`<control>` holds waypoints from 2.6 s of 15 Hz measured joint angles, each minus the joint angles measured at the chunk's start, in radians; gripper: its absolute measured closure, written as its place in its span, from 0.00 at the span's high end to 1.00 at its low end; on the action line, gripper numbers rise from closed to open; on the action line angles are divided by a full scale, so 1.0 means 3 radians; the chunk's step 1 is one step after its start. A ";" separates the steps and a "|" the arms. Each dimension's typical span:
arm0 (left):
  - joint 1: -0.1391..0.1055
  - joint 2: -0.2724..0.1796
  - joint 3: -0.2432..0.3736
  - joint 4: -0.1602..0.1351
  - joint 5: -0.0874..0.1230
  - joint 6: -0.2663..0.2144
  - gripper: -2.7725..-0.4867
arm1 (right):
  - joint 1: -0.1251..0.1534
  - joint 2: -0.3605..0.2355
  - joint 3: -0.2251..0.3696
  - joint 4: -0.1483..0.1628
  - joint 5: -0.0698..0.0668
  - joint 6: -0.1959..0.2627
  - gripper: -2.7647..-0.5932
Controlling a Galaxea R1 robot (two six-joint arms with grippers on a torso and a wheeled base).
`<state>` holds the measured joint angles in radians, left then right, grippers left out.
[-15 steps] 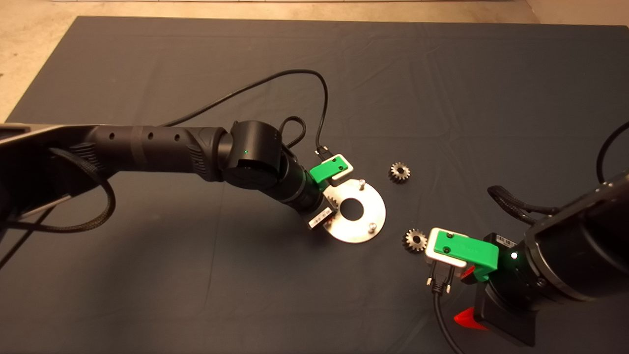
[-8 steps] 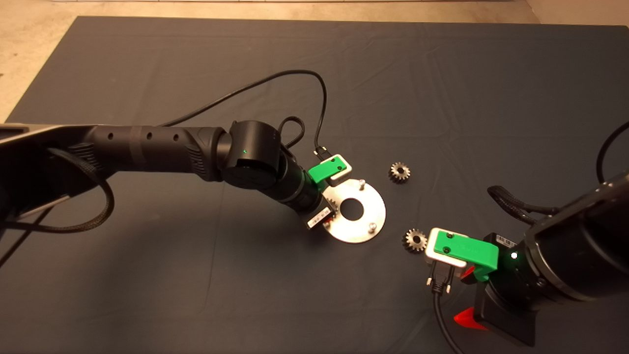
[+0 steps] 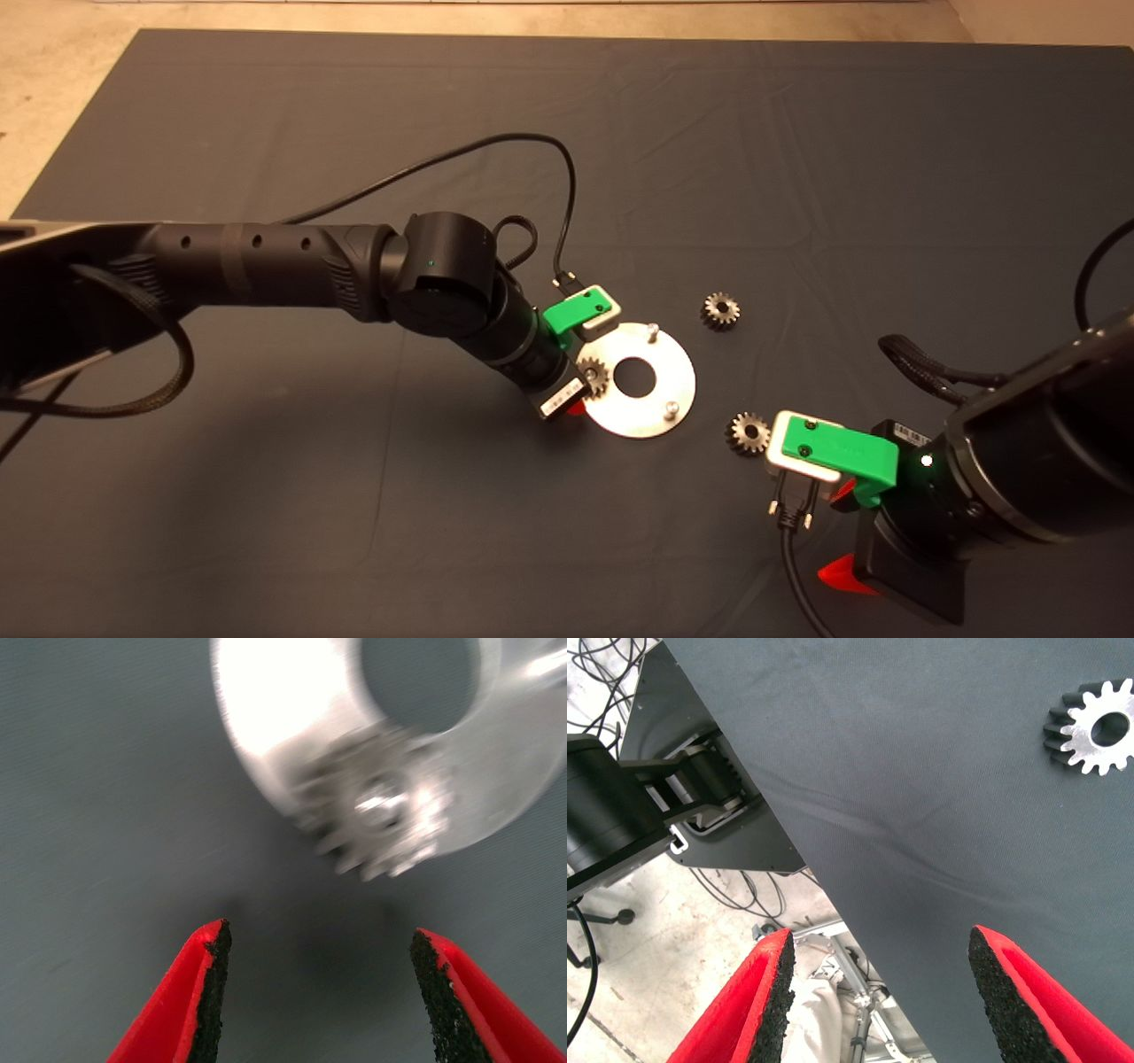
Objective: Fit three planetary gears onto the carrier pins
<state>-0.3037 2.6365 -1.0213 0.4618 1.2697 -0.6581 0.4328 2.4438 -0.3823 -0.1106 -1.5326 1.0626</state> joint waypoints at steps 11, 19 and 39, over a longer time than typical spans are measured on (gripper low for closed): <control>-0.0412 -0.0709 0.0296 -0.0580 0.0342 -0.0035 0.50 | -0.0001 -0.0130 -0.0480 -0.0006 0.0008 -0.0519 0.39; -0.0412 -0.0839 0.0494 -0.0767 0.0831 -0.0235 0.51 | -0.0003 -0.0144 -0.1319 -0.0206 0.0009 -0.1029 0.39; -0.0450 -0.0809 0.0467 -0.0768 0.0853 -0.0272 0.51 | -0.0381 -0.0611 -0.0621 -0.0260 0.0008 -0.0806 0.66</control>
<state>-0.4387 2.3938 -0.8813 0.2315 1.5255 -0.7398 0.3185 2.2606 -0.5685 -0.1885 -1.5302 0.8206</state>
